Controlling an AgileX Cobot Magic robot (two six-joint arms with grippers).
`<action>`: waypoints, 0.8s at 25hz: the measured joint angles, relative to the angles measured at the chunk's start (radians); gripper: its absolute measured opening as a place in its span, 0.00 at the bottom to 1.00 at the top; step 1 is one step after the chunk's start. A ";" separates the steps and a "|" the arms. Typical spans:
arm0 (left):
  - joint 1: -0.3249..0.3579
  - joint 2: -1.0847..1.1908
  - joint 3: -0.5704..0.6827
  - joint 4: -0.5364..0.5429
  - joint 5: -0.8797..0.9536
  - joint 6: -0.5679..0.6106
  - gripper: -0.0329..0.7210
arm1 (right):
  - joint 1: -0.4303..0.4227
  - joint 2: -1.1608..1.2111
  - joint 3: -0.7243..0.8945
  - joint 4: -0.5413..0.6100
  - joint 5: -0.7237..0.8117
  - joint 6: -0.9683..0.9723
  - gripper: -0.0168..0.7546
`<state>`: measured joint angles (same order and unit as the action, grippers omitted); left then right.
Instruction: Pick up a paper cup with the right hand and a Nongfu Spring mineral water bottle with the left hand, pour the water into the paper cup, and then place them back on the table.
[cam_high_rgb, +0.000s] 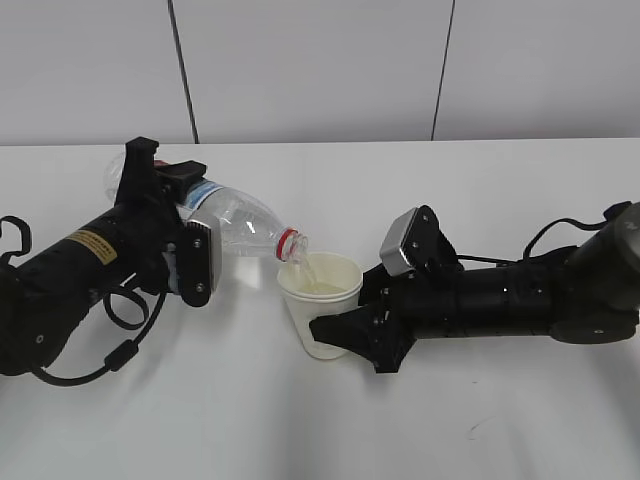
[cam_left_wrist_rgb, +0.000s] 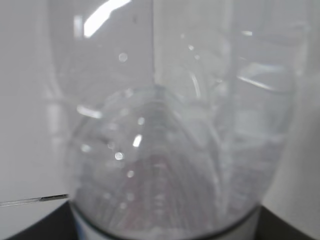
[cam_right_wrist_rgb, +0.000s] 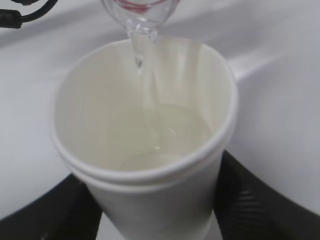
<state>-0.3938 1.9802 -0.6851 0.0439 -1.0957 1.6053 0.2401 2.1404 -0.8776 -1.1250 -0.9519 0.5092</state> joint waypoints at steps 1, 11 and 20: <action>0.000 0.000 0.000 0.000 -0.001 0.000 0.50 | 0.000 0.000 0.000 0.000 0.000 0.000 0.62; 0.000 0.000 0.000 0.000 -0.008 0.000 0.50 | 0.000 0.000 0.000 0.000 0.000 0.000 0.62; 0.000 0.000 0.000 0.000 -0.010 -0.031 0.50 | 0.000 0.000 0.000 0.000 -0.013 -0.015 0.62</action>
<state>-0.3938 1.9802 -0.6851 0.0439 -1.1056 1.5748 0.2401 2.1404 -0.8776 -1.1250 -0.9645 0.4943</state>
